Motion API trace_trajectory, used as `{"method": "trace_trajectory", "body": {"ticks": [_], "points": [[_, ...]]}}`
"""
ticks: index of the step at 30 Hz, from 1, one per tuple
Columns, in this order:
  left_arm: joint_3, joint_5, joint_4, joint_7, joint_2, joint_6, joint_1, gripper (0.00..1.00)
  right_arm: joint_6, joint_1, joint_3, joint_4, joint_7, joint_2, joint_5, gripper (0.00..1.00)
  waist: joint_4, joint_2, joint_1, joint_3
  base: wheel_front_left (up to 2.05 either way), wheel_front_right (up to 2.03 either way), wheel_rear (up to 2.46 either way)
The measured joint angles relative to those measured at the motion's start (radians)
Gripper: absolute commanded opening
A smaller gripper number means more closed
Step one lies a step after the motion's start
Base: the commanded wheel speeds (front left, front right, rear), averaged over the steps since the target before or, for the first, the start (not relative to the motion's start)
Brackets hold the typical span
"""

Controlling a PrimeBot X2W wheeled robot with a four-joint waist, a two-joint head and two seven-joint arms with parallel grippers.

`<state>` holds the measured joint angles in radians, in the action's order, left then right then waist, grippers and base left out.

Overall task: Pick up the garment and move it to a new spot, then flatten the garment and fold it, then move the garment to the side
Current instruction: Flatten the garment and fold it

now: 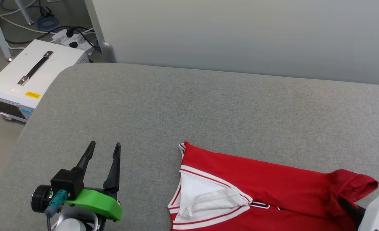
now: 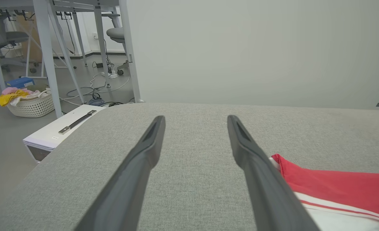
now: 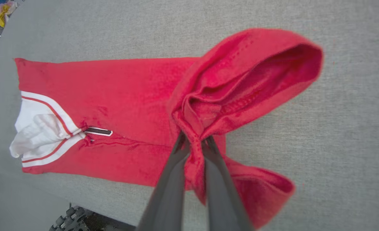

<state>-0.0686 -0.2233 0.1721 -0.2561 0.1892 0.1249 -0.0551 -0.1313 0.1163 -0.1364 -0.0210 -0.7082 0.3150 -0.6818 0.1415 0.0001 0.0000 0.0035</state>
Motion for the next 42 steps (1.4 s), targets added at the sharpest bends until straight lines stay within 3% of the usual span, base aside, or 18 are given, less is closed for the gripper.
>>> {"method": "trace_trajectory", "body": {"ticks": [6,12,18,22,28,32,33,34,35,36,42], "points": [[0.005,0.001,0.000,0.000,-0.005,0.000,0.009,1.00,0.000,0.010,0.050,-0.126,-0.074,-0.097,0.024,0.00,0.033,0.0000,0.0000,-0.013,0.00,0.00,0.00],[0.008,0.001,0.004,0.000,-0.007,0.002,0.009,1.00,0.000,0.003,0.108,-0.160,-0.116,-0.228,0.023,0.00,0.068,0.0000,0.0000,-0.016,0.00,0.00,0.00],[0.005,0.001,0.006,0.000,-0.008,0.002,0.010,1.00,0.000,-0.021,0.161,-0.145,-0.117,-0.263,-0.025,0.00,0.103,0.0000,0.0000,-0.019,0.00,0.00,0.00],[0.000,-0.002,0.008,0.000,-0.007,0.002,0.010,1.00,0.000,-0.054,0.211,-0.076,-0.048,-0.263,-0.100,0.00,0.123,0.0000,0.0000,-0.019,0.00,0.00,0.00],[-0.002,-0.007,0.013,0.000,-0.005,0.003,0.010,1.00,0.000,-0.143,0.277,0.068,0.061,-0.264,-0.116,0.00,0.146,0.0000,0.0000,-0.017,0.00,0.00,0.00],[-0.008,-0.007,0.013,0.000,-0.004,0.003,0.010,1.00,0.000,-0.209,0.316,0.175,0.134,-0.265,-0.127,0.00,0.157,0.0000,0.0000,-0.013,0.00,0.00,0.00],[-0.014,-0.007,0.016,0.000,-0.005,0.003,0.010,1.00,0.000,-0.250,0.344,0.255,0.181,-0.265,-0.135,0.00,0.167,0.0000,0.0000,-0.010,0.00,0.00,0.00],[-0.015,-0.007,0.018,0.000,-0.005,0.003,0.010,1.00,0.000,-0.261,0.354,0.285,0.196,-0.266,-0.138,0.15,0.170,0.0000,0.0000,-0.009,0.00,0.00,0.00],[-0.016,-0.007,0.020,0.000,-0.005,0.003,0.010,1.00,0.000,-0.271,0.365,0.308,0.213,-0.266,-0.138,0.64,0.172,0.0000,0.0000,-0.008,0.00,0.00,0.00],[-0.015,-0.007,0.021,0.000,-0.005,0.003,0.010,1.00,0.000,-0.279,0.376,0.324,0.225,-0.266,-0.136,1.00,0.174,0.0000,0.0000,-0.007,0.00,0.00,0.00],[-0.010,-0.007,0.024,0.000,-0.005,0.003,0.010,1.00,0.000,-0.323,0.487,0.379,0.293,-0.266,-0.215,1.00,0.178,0.0000,0.0000,-0.011,0.00,0.00,0.00]]}}
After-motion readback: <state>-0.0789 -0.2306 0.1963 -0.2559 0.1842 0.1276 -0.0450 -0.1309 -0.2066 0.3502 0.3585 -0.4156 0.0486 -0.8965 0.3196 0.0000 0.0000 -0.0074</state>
